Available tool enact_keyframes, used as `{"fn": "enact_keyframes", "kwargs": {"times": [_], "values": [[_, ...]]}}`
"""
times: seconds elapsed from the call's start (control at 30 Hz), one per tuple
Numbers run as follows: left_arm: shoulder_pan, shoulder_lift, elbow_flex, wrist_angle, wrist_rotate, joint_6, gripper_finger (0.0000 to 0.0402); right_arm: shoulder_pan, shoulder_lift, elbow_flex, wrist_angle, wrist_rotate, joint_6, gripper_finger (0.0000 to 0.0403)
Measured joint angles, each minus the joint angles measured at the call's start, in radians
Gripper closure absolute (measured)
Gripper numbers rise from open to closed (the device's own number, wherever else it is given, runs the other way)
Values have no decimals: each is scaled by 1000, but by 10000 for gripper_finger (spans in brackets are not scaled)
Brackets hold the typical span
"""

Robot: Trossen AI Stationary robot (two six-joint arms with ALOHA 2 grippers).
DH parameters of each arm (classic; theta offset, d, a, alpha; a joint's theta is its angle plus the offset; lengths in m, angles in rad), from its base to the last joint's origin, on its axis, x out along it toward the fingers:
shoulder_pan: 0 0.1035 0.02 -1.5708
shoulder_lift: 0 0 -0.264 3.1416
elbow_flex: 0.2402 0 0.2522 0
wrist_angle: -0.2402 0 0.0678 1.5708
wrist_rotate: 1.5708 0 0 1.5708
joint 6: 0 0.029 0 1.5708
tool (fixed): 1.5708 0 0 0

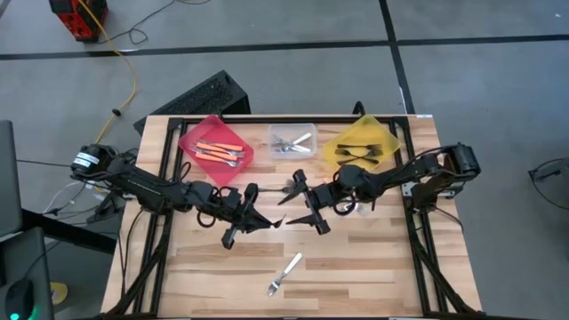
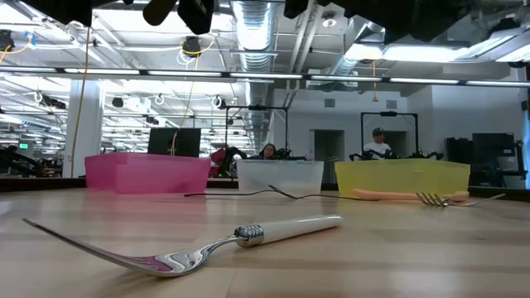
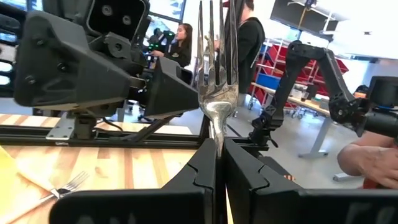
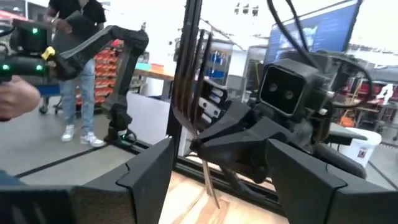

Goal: Sort silverware by color (type)
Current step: Put the black fork into the yellow bin

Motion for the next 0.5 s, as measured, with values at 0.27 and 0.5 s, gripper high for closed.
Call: {"fn": "enact_keyframes", "kwargs": {"times": [0.27, 0.5], "values": [[0, 0, 0, 0, 14, -4, 401, 21, 0, 41, -51, -8, -55, 121], [1, 0, 0, 0, 14, -11, 401, 25, 0, 62, -56, -8, -40, 121]]}}
